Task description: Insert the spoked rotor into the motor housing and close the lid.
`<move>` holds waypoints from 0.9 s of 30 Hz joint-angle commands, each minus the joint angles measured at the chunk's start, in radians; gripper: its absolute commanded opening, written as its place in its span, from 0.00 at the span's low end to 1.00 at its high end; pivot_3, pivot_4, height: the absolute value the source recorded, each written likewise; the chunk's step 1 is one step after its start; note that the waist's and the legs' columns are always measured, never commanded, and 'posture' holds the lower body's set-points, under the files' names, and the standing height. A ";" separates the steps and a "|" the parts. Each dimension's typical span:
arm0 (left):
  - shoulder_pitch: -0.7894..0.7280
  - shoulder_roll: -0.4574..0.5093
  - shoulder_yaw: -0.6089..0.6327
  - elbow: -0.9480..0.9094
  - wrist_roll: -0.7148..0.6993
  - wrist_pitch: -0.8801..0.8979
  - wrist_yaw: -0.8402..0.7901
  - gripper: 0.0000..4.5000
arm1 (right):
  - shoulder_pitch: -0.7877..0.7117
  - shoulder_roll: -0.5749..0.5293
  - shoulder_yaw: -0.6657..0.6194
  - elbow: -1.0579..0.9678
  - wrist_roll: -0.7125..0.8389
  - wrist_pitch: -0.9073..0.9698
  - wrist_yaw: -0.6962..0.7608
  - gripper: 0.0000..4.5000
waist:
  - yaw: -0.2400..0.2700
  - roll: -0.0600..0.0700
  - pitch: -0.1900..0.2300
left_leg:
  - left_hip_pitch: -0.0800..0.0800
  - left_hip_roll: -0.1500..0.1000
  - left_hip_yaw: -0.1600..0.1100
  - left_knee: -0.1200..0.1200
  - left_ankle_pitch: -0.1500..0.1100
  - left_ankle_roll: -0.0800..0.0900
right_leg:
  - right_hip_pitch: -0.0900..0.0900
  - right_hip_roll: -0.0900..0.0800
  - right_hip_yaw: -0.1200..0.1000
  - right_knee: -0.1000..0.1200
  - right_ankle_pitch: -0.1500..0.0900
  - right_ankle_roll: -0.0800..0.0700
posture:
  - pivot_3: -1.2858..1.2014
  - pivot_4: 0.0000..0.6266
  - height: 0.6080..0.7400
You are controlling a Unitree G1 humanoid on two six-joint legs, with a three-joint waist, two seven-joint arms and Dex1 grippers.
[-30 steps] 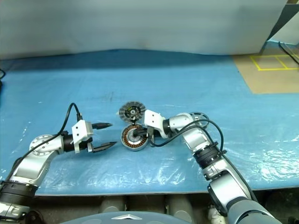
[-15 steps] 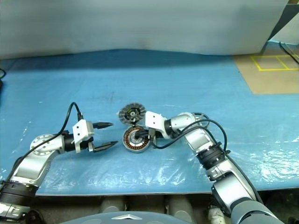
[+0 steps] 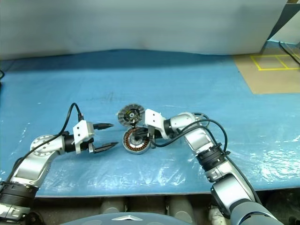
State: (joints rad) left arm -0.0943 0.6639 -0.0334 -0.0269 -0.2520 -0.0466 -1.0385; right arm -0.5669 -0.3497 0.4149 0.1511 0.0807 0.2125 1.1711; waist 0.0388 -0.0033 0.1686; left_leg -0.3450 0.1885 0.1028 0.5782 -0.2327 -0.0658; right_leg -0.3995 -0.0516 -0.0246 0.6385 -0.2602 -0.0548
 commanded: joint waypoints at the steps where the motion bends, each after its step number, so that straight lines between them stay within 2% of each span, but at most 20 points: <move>1: 0.002 0.002 0.009 -0.027 -0.007 -0.006 0.002 0.83 | -0.004 0.000 0.004 0.015 -0.016 -0.032 -0.013 0.01 | 0.000 0.000 0.000 | 0.000 0.000 0.000 0.000 0.000 0.000 | 0.000 0.000 0.000 0.000 0.000 0.000 | 0.52 0.24 1.00; 15: 0.000 0.003 0.010 -0.021 -0.006 -0.009 -0.001 0.83 | 0.017 -0.026 0.033 -0.002 -0.065 -0.044 -0.017 0.01 | 0.000 0.000 0.000 | 0.000 0.000 0.000 0.000 0.000 0.000 | 0.000 0.000 0.000 0.000 0.000 0.000 | 0.52 0.24 1.00; 27: -0.009 0.002 0.007 -0.007 -0.005 -0.013 -0.006 0.83 | 0.013 -0.051 0.072 0.035 -0.138 -0.148 -0.027 0.01 | -0.001 0.000 0.000 | 0.001 0.000 0.000 0.000 -0.001 -0.001 | 0.000 0.000 0.000 0.000 0.000 0.000 | 0.52 0.24 1.00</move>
State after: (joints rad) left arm -0.0973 0.6639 -0.0334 -0.0225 -0.2517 -0.0459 -1.0420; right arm -0.5602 -0.3936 0.4578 0.1553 -0.0290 0.0699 1.1381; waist 0.0383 -0.0034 0.1686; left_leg -0.3441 0.1884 0.1028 0.5782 -0.2334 -0.0669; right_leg -0.3990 -0.0516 -0.0245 0.6384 -0.2604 -0.0552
